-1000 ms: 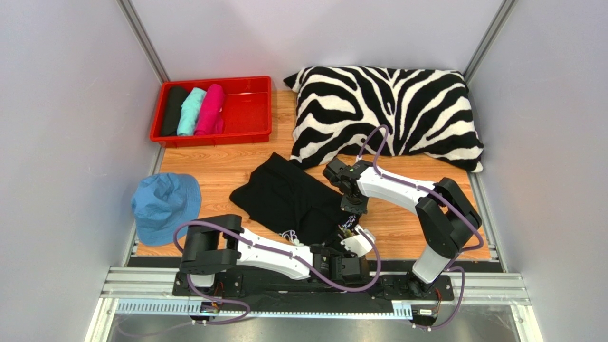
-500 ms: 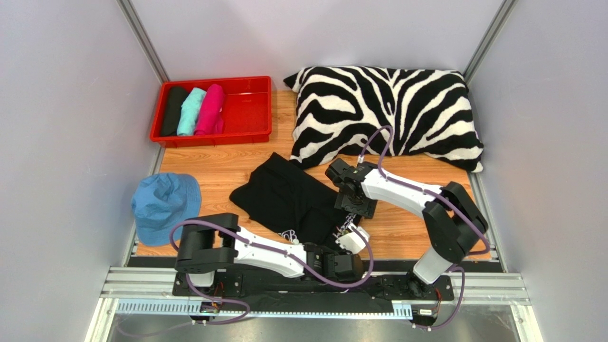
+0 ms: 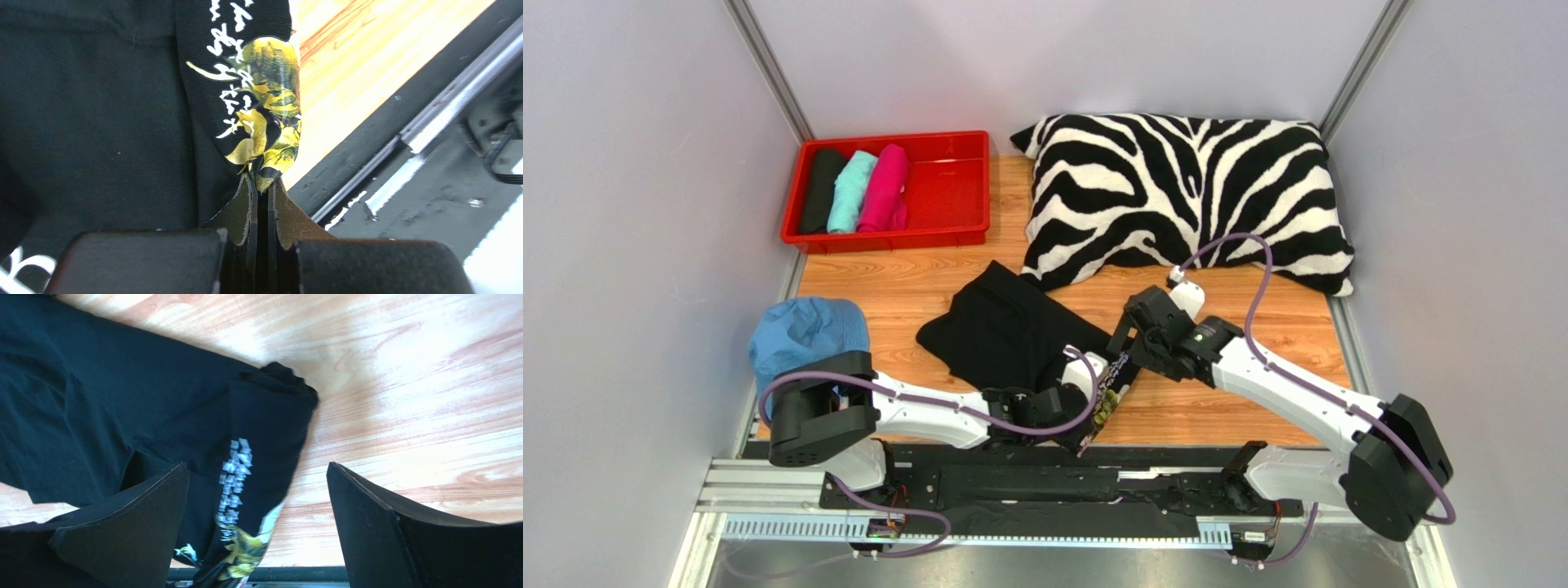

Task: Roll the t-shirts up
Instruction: Roll the T-shirt to the center of the board.

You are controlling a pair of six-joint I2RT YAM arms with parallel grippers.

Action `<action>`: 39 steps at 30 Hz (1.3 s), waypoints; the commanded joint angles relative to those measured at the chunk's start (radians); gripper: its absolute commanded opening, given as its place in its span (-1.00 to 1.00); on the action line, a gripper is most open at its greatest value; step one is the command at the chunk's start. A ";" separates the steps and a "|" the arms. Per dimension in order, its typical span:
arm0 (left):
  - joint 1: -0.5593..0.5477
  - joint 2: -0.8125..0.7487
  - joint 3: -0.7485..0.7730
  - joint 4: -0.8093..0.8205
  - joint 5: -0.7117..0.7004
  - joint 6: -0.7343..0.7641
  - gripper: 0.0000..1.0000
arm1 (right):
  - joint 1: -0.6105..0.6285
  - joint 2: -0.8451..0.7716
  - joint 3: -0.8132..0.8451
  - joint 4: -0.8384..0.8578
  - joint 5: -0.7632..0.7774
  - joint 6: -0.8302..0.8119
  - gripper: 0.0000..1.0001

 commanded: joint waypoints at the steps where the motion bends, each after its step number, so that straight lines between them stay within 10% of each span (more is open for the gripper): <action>1: 0.059 -0.035 -0.103 0.186 0.199 -0.112 -0.98 | -0.002 -0.088 -0.130 0.198 -0.023 0.027 0.70; 17: 0.116 -0.054 -0.171 0.268 0.332 -0.190 -0.98 | 0.000 0.115 -0.124 0.312 0.005 0.064 0.44; 24: 0.118 -0.068 -0.165 0.265 0.341 -0.170 -0.96 | 0.000 0.194 -0.017 0.110 0.046 0.089 -0.69; 32: 0.098 -0.161 -0.130 0.173 0.261 -0.069 0.21 | 0.000 0.277 0.084 -0.064 0.066 0.095 -1.00; 39: -0.011 -0.134 0.083 -0.144 -0.003 0.038 0.35 | 0.000 0.400 0.212 -0.208 0.065 0.089 -1.00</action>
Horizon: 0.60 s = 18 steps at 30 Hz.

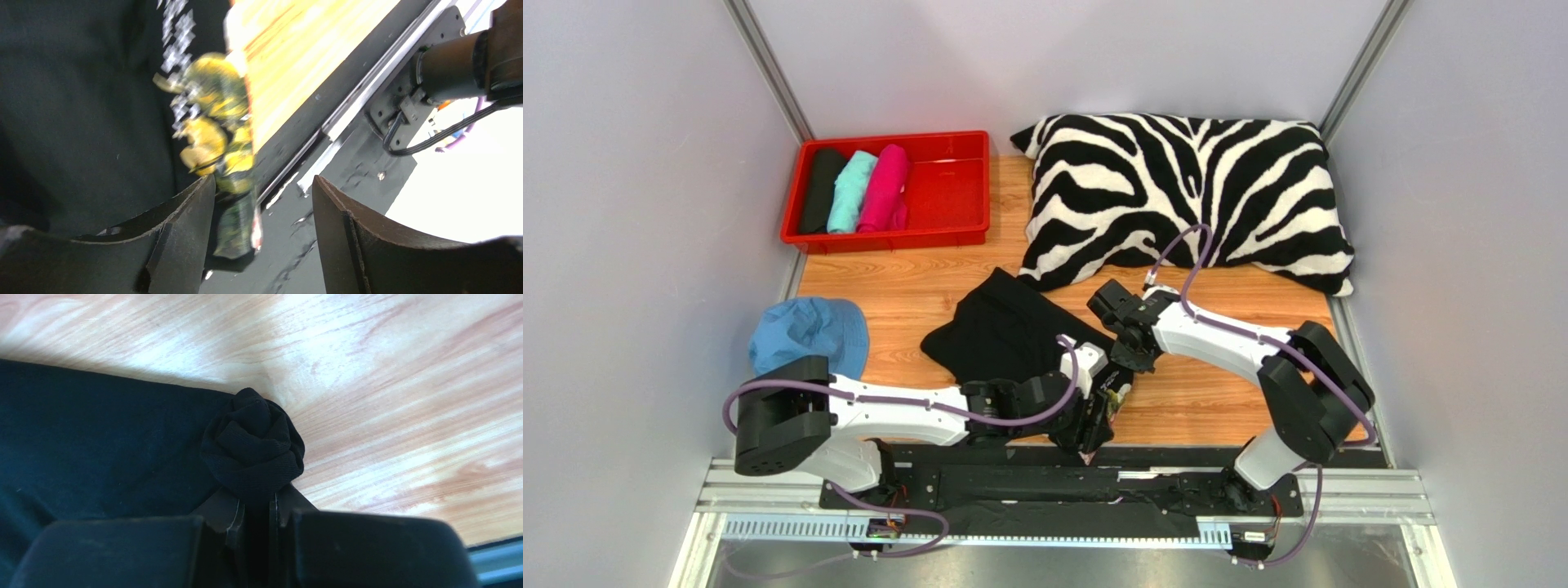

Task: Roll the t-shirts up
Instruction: Roll the T-shirt to the center of the board.

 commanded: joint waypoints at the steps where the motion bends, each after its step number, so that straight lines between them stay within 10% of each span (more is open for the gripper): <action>1: -0.057 0.038 0.157 -0.208 -0.194 0.098 0.35 | -0.002 0.065 0.096 -0.128 0.036 0.007 -1.00; 18: -0.135 0.342 0.418 -0.458 -0.516 0.125 0.22 | -0.002 0.086 0.110 -0.163 0.016 0.007 -1.00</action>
